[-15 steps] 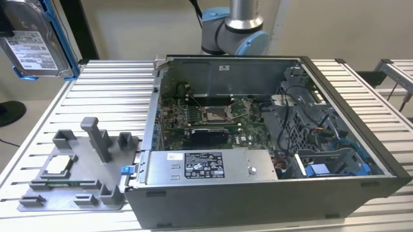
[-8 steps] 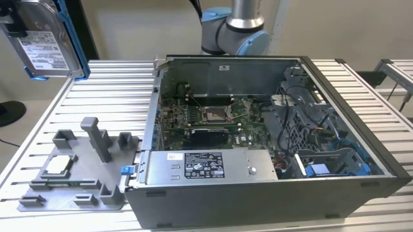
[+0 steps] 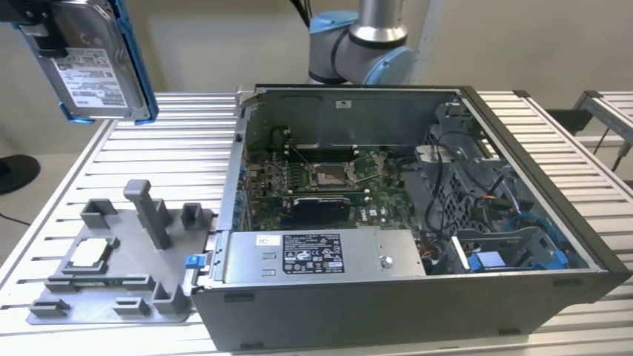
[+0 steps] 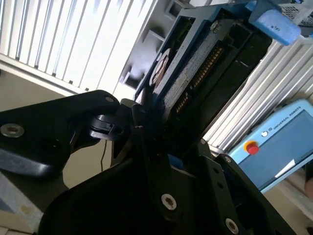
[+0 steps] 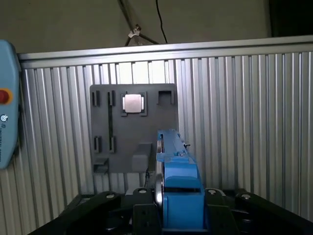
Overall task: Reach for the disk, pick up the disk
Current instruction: 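Pick up the disk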
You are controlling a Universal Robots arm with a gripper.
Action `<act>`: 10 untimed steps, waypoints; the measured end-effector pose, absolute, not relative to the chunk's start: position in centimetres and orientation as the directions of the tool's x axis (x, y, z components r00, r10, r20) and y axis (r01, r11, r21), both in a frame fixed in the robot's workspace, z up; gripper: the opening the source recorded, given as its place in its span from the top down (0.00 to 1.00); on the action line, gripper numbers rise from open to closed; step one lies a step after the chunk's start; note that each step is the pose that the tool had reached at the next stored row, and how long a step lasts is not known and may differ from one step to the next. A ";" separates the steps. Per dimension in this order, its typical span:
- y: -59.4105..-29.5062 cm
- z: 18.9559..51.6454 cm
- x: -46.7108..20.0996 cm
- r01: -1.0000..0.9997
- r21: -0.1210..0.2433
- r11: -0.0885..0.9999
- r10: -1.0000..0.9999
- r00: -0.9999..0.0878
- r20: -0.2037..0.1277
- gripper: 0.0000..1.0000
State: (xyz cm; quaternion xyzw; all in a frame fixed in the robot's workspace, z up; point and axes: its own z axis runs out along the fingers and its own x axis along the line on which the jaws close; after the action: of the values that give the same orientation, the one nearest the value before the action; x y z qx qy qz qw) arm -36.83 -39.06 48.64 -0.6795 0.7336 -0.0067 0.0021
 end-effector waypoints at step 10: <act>-39.1 48.6 -32.9 -0.997 -0.013 0.076 -0.997 -0.076 0.015 1.00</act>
State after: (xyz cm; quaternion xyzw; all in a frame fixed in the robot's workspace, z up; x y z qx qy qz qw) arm -32.87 -39.06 48.64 -0.6795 0.7336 -0.0099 -0.0009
